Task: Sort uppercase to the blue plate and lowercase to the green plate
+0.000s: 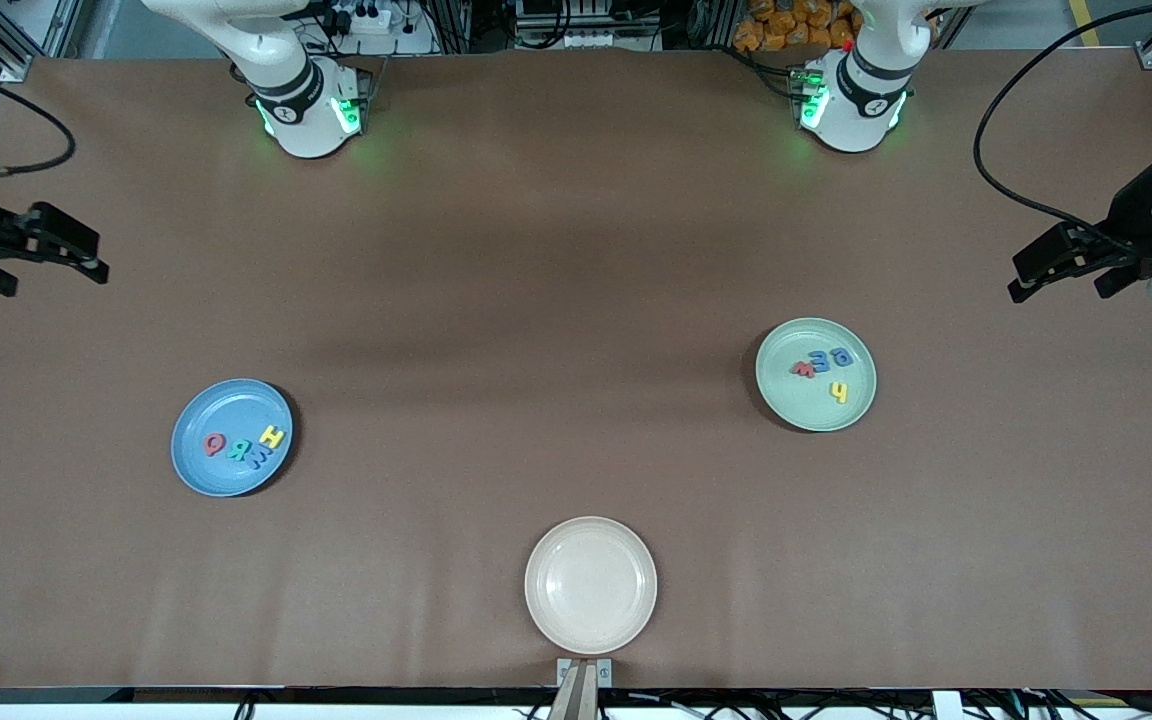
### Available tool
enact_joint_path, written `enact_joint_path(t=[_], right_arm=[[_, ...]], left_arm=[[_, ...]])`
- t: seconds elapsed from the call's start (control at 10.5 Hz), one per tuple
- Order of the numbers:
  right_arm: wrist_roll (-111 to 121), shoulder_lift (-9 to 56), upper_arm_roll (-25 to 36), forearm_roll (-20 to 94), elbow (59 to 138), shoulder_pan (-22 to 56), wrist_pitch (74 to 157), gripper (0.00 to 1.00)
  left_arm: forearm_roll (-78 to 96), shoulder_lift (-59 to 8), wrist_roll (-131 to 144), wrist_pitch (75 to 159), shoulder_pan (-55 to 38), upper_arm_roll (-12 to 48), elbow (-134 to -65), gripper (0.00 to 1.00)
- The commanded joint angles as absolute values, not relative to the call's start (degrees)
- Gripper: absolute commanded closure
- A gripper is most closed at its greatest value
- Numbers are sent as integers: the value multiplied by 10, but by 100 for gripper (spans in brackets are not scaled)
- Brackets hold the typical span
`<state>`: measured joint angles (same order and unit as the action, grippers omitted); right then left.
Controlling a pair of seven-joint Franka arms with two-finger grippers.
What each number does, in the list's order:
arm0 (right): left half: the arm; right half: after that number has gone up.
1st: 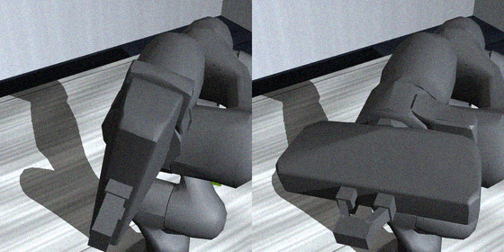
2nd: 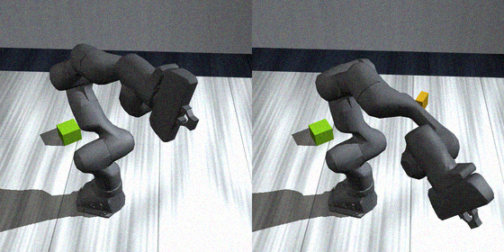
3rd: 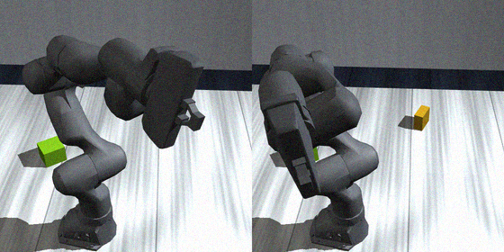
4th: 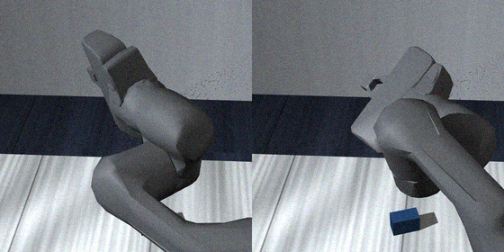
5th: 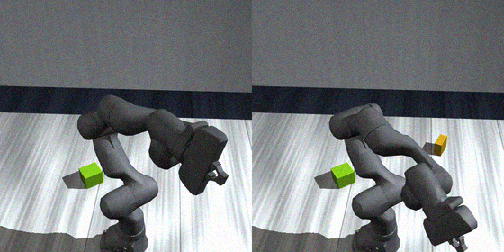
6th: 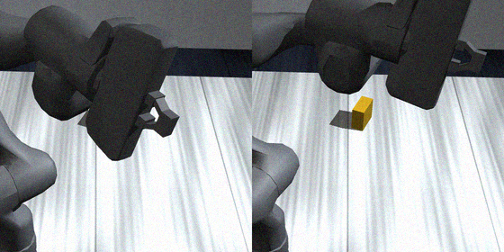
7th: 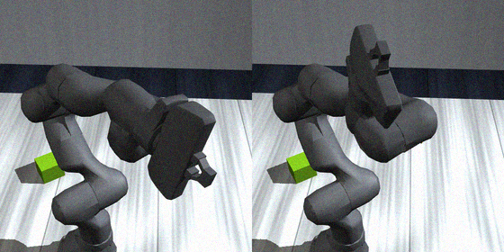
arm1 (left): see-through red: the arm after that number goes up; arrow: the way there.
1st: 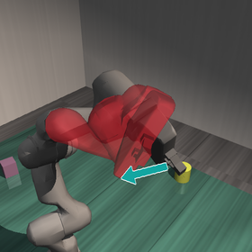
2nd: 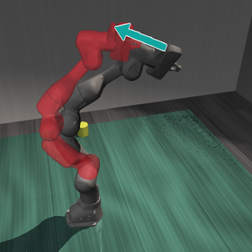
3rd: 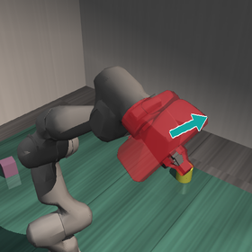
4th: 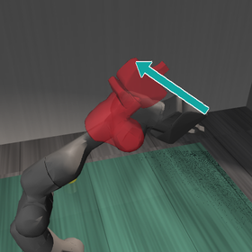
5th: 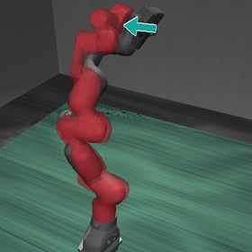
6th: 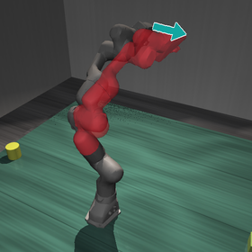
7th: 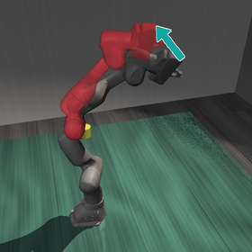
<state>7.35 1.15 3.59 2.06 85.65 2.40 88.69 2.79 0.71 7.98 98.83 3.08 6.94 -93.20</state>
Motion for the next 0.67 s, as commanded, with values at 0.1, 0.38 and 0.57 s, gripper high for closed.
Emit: enact_joint_path(t=[0.1, 0.38, 0.57], right_arm=[[70, 14, 38, 22, 813, 23, 859, 0], [69, 14, 39, 21, 813, 23, 858, 0], [69, 13, 40, 20, 813, 22, 858, 0]], left_arm=[[15, 21, 69, 985, 31, 71, -942, 0], [15, 22, 69, 985, 31, 71, -943, 0], [14, 22, 69, 986, 31, 71, -943, 0]])
